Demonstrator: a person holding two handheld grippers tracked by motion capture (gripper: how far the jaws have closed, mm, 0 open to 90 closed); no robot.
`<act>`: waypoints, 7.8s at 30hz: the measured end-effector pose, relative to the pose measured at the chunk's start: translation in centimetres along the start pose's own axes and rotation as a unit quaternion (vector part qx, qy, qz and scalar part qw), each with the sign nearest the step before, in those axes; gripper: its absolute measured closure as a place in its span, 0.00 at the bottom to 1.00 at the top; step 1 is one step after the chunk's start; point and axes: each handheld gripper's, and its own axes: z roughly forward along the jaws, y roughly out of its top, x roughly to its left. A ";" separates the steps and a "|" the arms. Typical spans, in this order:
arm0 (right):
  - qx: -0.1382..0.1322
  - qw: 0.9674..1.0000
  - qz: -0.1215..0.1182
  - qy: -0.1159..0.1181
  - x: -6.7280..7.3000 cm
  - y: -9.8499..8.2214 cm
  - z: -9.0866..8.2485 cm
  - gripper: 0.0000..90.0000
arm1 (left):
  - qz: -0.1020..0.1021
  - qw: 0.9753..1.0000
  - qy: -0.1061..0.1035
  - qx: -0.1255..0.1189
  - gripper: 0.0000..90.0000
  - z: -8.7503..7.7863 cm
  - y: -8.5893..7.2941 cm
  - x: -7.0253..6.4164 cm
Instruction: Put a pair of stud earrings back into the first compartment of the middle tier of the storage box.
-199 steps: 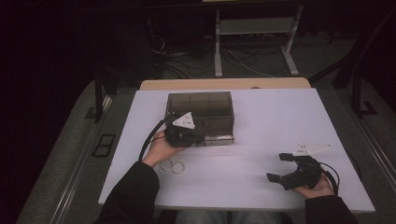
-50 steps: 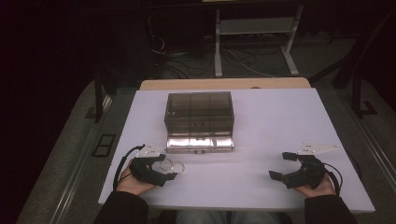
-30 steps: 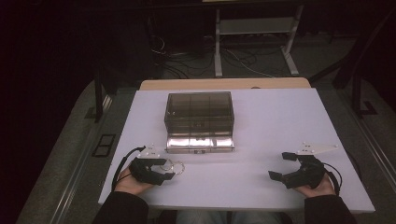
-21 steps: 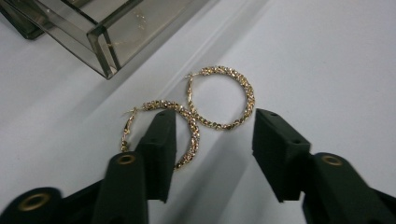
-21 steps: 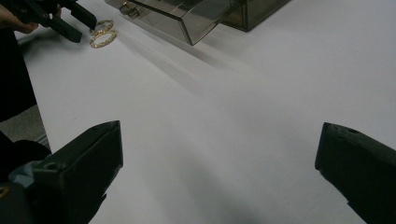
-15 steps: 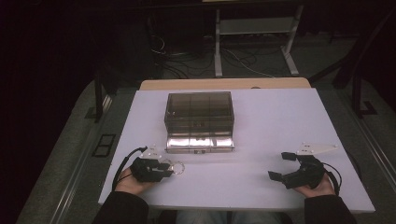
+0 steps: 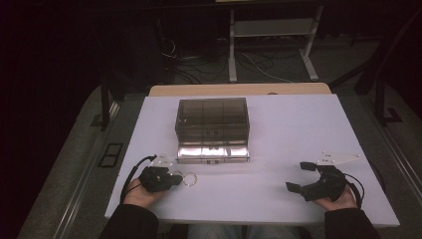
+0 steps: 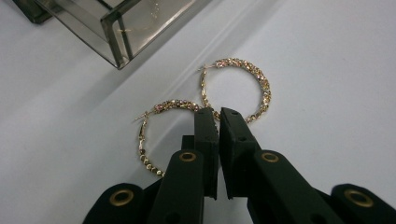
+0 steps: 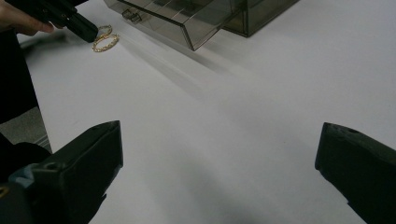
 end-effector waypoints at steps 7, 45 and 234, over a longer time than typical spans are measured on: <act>-0.002 1.000 0.002 0.001 0.0 0.0 -0.1 0.00 | -0.031 0.999 -0.028 -0.008 0.95 0.0 -0.2 0.5; -0.003 1.000 0.005 0.001 -0.1 0.0 -0.2 0.00 | -0.025 0.995 -0.044 -0.087 0.96 -3.4 0.9 -0.7; -0.004 1.000 0.003 0.001 -0.3 -0.1 -0.6 0.00 | 0.009 0.988 -0.022 -0.151 0.00 -2.3 6.0 -3.1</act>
